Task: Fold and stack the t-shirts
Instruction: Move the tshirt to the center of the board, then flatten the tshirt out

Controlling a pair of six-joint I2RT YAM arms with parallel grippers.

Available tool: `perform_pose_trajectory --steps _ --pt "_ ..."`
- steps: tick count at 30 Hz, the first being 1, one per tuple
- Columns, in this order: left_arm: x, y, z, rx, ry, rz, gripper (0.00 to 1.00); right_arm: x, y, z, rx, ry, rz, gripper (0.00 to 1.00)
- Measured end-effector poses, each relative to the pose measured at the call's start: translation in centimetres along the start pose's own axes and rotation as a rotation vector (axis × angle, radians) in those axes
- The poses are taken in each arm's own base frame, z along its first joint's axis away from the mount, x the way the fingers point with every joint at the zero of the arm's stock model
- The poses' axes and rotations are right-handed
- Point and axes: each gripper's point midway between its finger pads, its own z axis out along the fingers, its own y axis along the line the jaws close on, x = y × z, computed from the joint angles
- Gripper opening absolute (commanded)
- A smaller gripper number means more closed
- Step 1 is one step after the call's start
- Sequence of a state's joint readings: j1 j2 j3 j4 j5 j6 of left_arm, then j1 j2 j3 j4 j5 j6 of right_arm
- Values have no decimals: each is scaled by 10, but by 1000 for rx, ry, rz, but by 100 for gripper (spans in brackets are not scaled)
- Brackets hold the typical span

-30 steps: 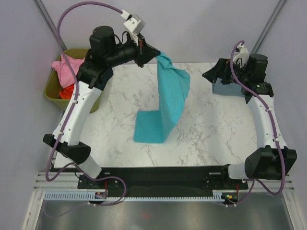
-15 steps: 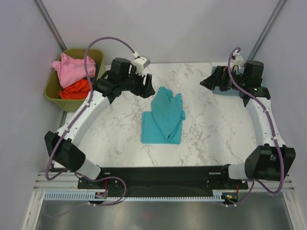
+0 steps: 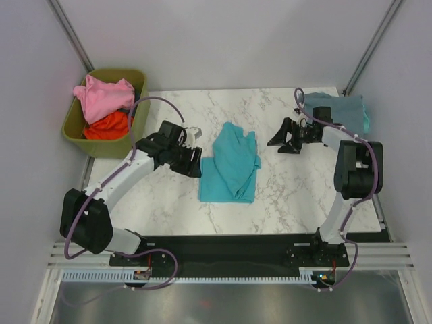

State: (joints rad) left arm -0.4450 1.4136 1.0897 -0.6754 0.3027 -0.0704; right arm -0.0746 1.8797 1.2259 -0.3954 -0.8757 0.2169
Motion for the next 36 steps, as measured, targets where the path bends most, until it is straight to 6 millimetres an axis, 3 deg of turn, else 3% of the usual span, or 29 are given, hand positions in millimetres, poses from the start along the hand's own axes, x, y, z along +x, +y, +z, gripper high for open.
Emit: perform_pose_trajectory --steps 4,10,13,18,20,21,23,24,25,31,34,36 --pt "11 -1 4 15 29 -10 63 -23 -3 18 -40 7 -7 86" --pt "19 4 16 11 73 -24 63 -57 19 48 -114 -2 -94 81" --pt "21 6 19 4 84 -27 64 -51 21 72 -129 35 -95 78" --pt "13 10 18 -25 68 -21 64 -21 8 103 -127 128 -29 74" --pt "10 12 17 -37 60 -19 64 -19 9 104 -139 136 -19 65" --pt "9 13 17 -41 58 -18 64 -20 8 103 -137 134 -19 46" --pt "8 14 19 -45 60 -19 64 -25 7 103 -136 126 -23 25" --pt "7 14 20 -46 62 -19 64 -28 6 103 -135 121 -23 5" --pt "6 14 21 -46 64 -19 64 -30 6 103 -135 117 -28 0" --pt "0 15 24 -48 64 -20 64 -49 19 92 -130 109 -87 0" --pt "-11 14 21 -46 39 -13 63 -76 44 76 -123 89 -214 0" --pt "-22 18 17 -76 7 6 61 -102 75 55 -123 37 -349 0"
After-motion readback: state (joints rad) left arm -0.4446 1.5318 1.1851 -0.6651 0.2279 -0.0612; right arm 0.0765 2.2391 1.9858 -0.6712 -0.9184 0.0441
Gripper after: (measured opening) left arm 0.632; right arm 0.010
